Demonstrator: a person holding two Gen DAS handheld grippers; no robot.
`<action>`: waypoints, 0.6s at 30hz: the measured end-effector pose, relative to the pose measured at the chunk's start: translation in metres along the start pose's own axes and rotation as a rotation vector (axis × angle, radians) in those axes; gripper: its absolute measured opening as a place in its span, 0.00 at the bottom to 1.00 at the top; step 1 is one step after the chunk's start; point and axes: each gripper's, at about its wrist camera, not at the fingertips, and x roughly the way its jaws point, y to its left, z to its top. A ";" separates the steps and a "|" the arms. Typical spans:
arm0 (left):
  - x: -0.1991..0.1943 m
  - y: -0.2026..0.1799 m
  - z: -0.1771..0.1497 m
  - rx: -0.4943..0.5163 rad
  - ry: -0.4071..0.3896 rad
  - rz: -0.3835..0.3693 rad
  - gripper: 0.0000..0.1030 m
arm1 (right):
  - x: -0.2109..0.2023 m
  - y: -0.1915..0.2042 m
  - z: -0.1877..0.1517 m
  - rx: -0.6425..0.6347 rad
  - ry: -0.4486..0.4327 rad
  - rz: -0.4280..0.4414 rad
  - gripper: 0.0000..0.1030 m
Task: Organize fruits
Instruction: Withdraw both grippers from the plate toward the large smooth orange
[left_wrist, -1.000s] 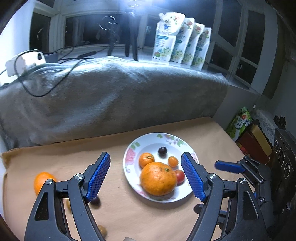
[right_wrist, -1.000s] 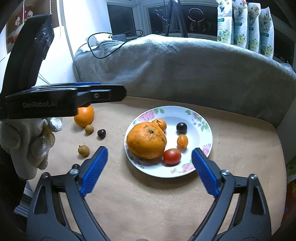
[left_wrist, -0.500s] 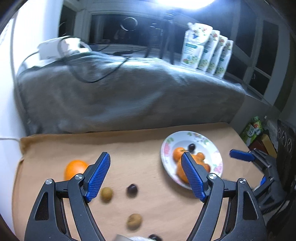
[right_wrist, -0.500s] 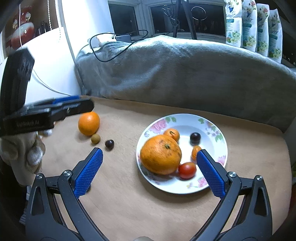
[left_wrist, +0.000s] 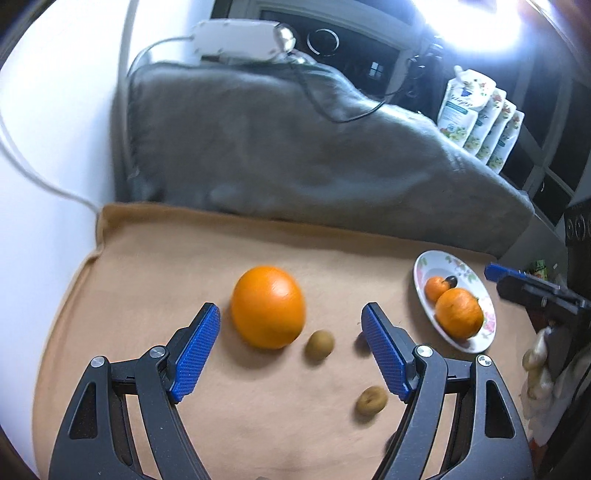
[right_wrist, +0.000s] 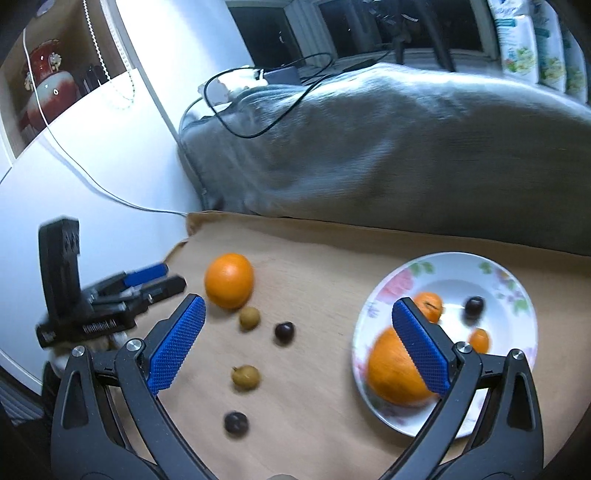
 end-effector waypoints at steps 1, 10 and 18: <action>0.002 0.004 -0.003 -0.009 0.006 -0.002 0.77 | 0.005 0.002 0.002 0.002 0.009 0.012 1.00; 0.021 0.020 -0.018 -0.068 0.059 -0.059 0.76 | 0.057 0.020 0.018 0.027 0.116 0.091 1.00; 0.036 0.033 -0.017 -0.131 0.088 -0.121 0.75 | 0.109 0.031 0.022 0.076 0.222 0.144 1.00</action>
